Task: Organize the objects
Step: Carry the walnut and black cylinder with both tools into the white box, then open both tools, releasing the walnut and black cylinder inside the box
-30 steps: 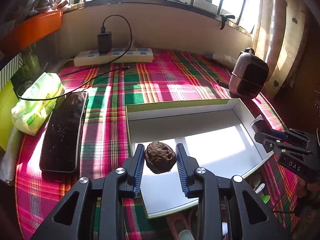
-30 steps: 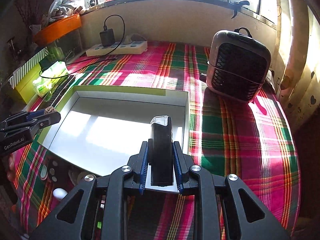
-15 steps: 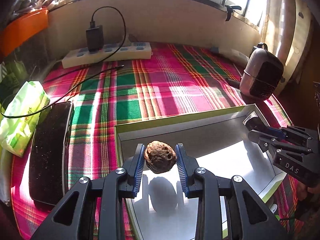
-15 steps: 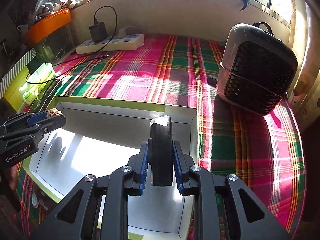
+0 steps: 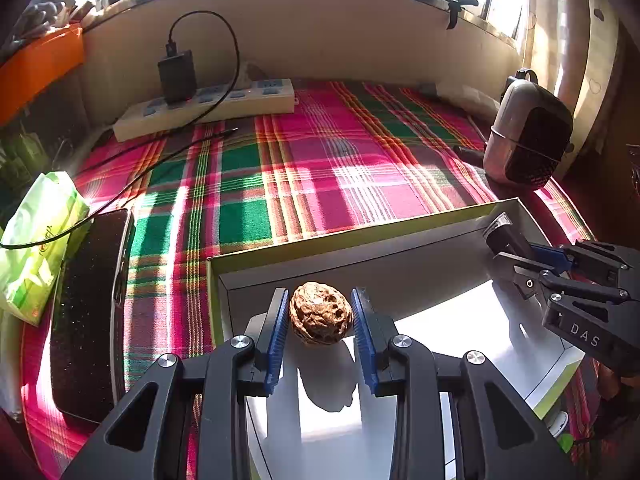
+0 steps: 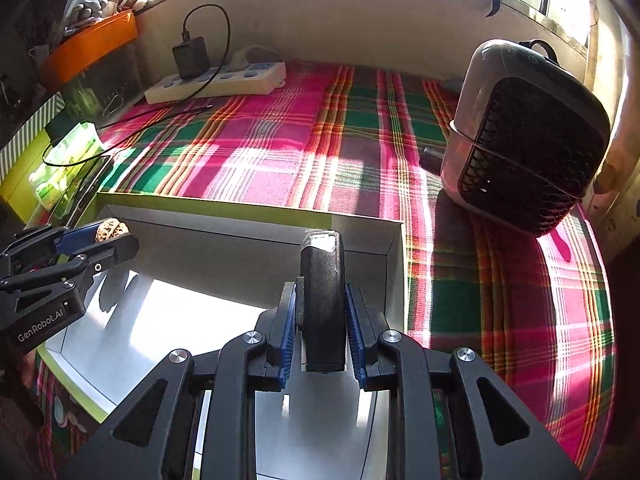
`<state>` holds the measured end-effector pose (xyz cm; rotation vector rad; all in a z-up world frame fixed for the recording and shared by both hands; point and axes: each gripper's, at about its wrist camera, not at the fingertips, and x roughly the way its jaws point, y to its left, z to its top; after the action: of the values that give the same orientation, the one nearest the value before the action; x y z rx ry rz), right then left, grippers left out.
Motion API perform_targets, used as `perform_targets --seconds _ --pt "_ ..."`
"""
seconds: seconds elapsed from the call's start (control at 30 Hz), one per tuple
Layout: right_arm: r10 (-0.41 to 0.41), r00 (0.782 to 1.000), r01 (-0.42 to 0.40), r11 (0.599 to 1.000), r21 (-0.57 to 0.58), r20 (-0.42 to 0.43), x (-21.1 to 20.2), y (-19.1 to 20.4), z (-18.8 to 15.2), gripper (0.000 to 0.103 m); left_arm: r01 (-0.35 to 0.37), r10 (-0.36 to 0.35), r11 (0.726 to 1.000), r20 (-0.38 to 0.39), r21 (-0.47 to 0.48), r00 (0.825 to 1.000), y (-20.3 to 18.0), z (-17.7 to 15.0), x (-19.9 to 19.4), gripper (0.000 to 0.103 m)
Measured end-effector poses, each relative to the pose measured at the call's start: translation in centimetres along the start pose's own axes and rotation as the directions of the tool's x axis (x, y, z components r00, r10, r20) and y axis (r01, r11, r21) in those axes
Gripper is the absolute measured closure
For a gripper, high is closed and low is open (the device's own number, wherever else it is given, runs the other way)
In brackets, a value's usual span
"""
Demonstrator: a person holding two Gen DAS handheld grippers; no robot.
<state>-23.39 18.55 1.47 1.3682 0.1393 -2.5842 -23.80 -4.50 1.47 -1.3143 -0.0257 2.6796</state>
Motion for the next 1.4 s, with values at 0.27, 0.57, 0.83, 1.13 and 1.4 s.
perform_targets --seconds 0.27,0.57,0.83,1.13,1.4 --pt "0.005 1.000 -0.005 1.000 -0.001 -0.002 0.3 0.1 0.0 0.079 -0.022 0.021 1.000 0.002 0.011 1.000 -0.3 0.0 0.1 0.073" --pt "0.001 1.000 -0.001 1.000 0.009 0.004 0.3 0.1 0.1 0.079 -0.022 0.021 1.000 0.003 0.010 1.000 -0.3 0.0 0.1 0.073" --pt "0.019 1.000 -0.019 1.000 0.024 0.015 0.0 0.0 0.0 0.073 0.010 -0.010 1.000 0.009 -0.014 1.000 0.0 0.0 -0.2 0.072" --pt "0.016 0.999 -0.017 0.999 0.034 0.032 -1.0 0.3 -0.2 0.052 0.028 -0.027 0.999 0.019 -0.030 0.999 0.1 -0.5 -1.4 0.067" --pt "0.018 0.998 -0.021 0.999 0.050 0.055 -2.7 0.6 -1.0 0.052 0.033 -0.031 0.999 0.045 -0.043 0.999 0.2 -1.5 -3.4 0.067"
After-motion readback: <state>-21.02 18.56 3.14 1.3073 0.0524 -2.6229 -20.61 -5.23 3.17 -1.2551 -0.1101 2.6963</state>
